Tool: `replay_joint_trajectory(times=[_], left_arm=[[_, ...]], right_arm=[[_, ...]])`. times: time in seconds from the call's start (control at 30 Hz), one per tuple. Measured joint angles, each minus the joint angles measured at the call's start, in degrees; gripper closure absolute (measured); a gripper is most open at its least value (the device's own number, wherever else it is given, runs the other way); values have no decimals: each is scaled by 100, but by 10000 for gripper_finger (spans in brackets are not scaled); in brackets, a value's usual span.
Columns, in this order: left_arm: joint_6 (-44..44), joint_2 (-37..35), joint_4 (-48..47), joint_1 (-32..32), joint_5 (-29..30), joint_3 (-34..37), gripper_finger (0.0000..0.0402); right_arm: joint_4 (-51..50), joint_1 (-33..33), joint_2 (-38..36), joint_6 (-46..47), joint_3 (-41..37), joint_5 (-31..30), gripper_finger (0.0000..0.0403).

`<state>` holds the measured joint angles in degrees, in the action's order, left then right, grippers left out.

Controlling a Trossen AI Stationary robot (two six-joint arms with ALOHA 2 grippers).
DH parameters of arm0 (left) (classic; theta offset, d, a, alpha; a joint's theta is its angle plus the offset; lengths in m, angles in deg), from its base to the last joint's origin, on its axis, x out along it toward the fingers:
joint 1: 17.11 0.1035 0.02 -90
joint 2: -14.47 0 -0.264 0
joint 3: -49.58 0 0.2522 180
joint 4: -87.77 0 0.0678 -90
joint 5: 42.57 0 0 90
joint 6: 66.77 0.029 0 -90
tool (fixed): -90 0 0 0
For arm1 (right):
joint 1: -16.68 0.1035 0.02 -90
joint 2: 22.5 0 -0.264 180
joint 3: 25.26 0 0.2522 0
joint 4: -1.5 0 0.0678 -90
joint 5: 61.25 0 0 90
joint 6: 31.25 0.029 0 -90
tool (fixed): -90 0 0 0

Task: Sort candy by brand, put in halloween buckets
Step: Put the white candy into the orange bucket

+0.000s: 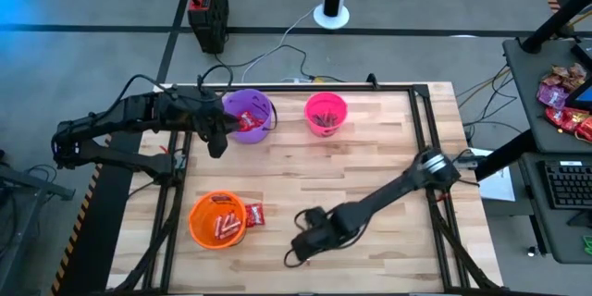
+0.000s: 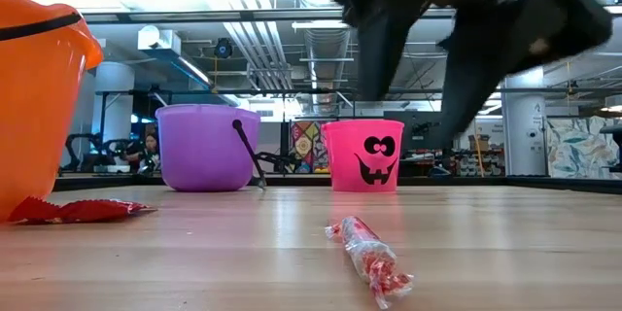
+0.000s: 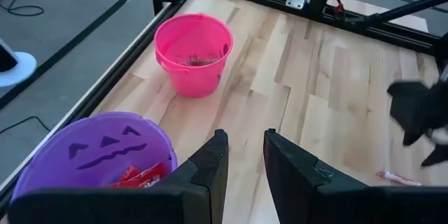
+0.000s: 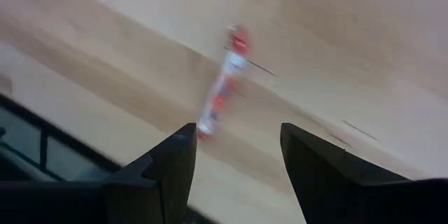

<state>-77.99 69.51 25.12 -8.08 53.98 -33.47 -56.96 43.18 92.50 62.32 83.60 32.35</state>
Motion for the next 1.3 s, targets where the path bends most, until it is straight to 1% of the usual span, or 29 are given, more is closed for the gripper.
replay_joint_trajectory(times=[0.13, 0.3, 0.47, 0.63, 0.73, 0.83, 0.9, 1.1, 1.17, 1.3], left_arm=[[-65, 4, 2, 1, -1, 0, 326], [-174, 4, 2, 1, -2, 0, 326], [-178, 4, -2, 0, -3, 0, 326], [-178, 4, -17, -1, -4, 0, 326], [-176, 4, -17, -1, -3, 0, 326], [-164, 4, -17, -1, -2, 0, 326], [-154, 4, -19, -1, -4, 0, 326], [-151, 2, -75, -1, -5, 0, 326], [-134, -20, -144, -14, -48, 0, 326], [-110, -168, -218, -72, -310, 2, 326]], right_arm=[[-136, 11, 721, -216, 760, -140, 202], [-1181, -52, 1435, -639, 1757, -130, 203], [-1175, -65, 1884, -964, 2284, -106, 219], [-1161, -65, 1965, -964, 2340, -16, 261], [-1185, -81, 1960, -1130, 2292, -19, 301], [-1177, -118, 1975, -1459, 2270, -14, 349], [-1124, -145, 1975, -1714, 2268, 6, 374], [-1024, -251, 1955, -2250, 2226, -25, 377], [-1139, -264, 1892, -2423, 2218, -236, 377], [-1904, -302, 1489, -2604, 2218, -703, 378]])
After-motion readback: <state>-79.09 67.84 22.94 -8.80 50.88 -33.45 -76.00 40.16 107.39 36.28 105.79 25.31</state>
